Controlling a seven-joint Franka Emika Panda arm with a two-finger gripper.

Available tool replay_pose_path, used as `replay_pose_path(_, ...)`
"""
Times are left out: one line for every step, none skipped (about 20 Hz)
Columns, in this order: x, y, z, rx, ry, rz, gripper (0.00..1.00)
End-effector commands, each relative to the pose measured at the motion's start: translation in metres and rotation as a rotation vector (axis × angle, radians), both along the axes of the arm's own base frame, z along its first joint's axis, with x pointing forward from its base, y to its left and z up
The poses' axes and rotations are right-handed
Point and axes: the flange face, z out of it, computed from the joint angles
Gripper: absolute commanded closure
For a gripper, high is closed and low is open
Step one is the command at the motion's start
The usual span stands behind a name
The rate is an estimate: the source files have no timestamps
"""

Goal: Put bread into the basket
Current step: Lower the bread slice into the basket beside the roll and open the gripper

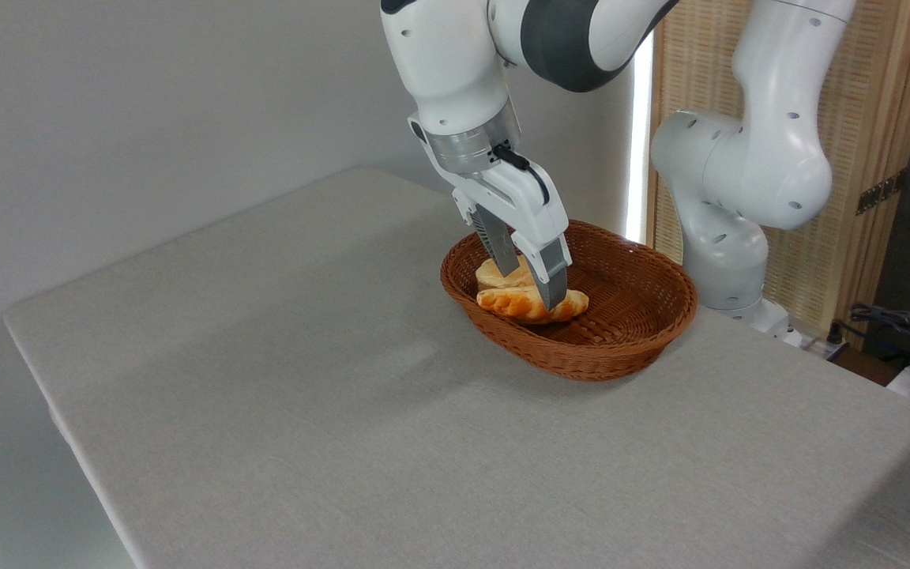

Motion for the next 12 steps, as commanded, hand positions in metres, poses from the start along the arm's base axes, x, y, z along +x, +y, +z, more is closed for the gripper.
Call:
replay_pose_path(-0.001, 0.004, 0.003, 0.0, -0.008, -0.016, 0.0)
replay_pose_path(-0.001, 0.004, 0.004, 0.0, -0.012, -0.016, 0.0)
replay_pose_path(0.001, 0.004, 0.006, -0.001, -0.021, -0.015, 0.0)
replay_pose_path(0.003, 0.003, 0.01, -0.004, -0.035, -0.014, 0.0)
replay_pose_path(0.006, 0.002, 0.016, -0.006, -0.059, -0.015, 0.0)
replay_pose_path(0.01, 0.001, 0.024, -0.013, -0.088, -0.01, 0.0)
replay_pose_path(0.015, 0.0, 0.031, -0.021, -0.119, -0.004, 0.0)
replay_pose_path(0.022, -0.001, 0.041, -0.025, -0.153, 0.005, 0.0)
replay_pose_path(0.027, -0.004, 0.049, -0.024, -0.185, 0.012, 0.0)
replay_pose_path(0.034, -0.005, 0.058, -0.024, -0.214, 0.024, 0.0)
replay_pose_path(0.042, -0.007, 0.064, -0.024, -0.238, 0.036, 0.0)
replay_pose_path(0.053, -0.01, 0.071, -0.026, -0.262, 0.046, 0.0)
